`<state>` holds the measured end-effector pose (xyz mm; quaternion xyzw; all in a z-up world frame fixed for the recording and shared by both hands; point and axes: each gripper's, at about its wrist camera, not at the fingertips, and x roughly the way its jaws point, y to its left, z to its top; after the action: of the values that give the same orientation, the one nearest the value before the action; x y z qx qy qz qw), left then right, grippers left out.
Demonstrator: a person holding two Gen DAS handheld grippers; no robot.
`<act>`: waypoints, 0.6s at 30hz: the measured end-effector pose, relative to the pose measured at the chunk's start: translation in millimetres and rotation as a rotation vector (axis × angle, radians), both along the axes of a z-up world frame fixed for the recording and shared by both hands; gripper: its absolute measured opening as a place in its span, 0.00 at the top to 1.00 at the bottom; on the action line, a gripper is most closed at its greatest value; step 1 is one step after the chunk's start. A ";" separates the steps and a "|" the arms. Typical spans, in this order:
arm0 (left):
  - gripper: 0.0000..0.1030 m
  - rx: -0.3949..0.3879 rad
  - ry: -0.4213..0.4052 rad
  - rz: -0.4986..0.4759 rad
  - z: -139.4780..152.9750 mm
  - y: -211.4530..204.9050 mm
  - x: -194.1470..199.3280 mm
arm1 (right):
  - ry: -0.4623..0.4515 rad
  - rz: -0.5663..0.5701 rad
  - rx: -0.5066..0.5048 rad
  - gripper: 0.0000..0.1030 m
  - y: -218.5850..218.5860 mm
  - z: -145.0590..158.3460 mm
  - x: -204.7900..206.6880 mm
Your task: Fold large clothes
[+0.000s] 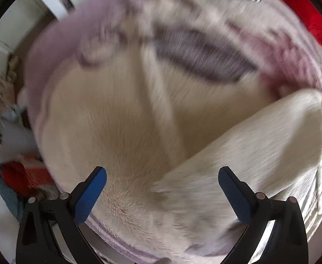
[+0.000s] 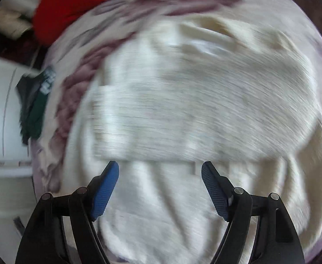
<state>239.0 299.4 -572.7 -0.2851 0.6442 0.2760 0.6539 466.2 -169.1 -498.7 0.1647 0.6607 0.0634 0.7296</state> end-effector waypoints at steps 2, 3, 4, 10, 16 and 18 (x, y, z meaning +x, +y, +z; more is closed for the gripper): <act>0.03 -0.104 -0.012 -0.041 -26.8 -3.6 2.7 | 0.036 -0.060 -0.036 0.23 -23.7 -9.2 -9.1; 0.06 -0.147 -0.030 -0.061 -35.7 -8.3 6.2 | 0.049 -0.075 -0.049 0.23 -31.5 -12.3 -10.4; 0.28 -0.189 -0.083 -0.092 -39.5 -15.1 12.0 | 0.063 -0.096 -0.052 0.23 -37.1 -18.4 -16.6; 0.88 -0.062 -0.219 -0.101 7.6 2.3 51.5 | 0.058 -0.076 -0.071 0.23 -16.1 -30.7 -16.1; 0.89 -0.033 -0.465 0.144 60.3 115.8 97.4 | -0.028 -0.050 -0.046 0.23 28.8 -28.1 13.6; 0.88 -0.028 -0.504 0.141 62.4 136.1 124.3 | -0.047 -0.074 -0.023 0.23 45.4 -32.7 31.0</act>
<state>363.3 435.5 -510.4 -0.3981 0.4432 0.2322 0.7689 497.3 -123.8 -531.4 0.1789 0.6377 0.0326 0.7485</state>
